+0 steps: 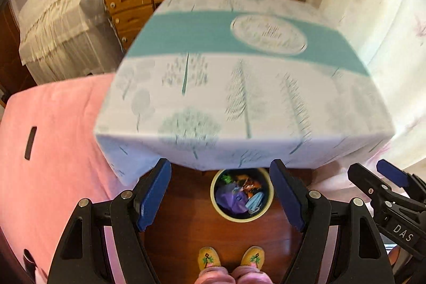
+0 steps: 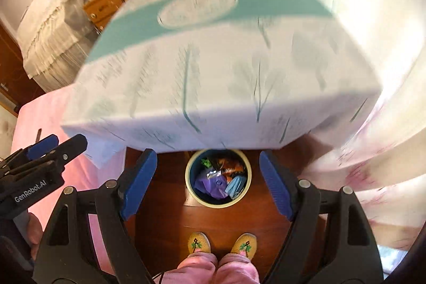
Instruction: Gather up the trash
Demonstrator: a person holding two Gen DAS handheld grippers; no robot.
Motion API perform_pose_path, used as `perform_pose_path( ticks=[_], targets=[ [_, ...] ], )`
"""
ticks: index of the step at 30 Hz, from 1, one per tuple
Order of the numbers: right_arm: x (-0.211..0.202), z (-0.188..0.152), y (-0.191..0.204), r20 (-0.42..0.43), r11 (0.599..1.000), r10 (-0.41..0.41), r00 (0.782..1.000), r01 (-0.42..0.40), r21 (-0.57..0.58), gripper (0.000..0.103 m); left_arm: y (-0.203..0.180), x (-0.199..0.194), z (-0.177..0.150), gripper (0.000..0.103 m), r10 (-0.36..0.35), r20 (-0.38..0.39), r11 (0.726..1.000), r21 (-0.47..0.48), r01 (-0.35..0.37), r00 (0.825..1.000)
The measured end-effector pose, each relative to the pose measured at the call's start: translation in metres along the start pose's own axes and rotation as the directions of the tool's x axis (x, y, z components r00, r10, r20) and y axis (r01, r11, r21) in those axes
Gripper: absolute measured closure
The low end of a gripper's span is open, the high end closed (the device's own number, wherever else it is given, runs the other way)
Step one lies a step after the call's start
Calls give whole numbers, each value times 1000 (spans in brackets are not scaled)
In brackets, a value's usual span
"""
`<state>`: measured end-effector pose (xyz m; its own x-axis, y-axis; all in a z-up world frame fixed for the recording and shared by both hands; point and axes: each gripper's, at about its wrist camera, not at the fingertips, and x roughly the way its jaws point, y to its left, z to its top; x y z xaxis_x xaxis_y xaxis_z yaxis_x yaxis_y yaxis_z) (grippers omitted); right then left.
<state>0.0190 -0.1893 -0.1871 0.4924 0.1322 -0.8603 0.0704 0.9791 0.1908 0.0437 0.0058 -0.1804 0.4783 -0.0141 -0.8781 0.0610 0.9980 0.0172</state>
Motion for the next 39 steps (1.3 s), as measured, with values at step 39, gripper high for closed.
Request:
perform_pose_path(
  ticks=[39],
  targets=[
    [-110,55,38,116,997,-18,993,27,-74,26,-25,-100,31,25,23,64,998,-59,-19,998]
  ],
)
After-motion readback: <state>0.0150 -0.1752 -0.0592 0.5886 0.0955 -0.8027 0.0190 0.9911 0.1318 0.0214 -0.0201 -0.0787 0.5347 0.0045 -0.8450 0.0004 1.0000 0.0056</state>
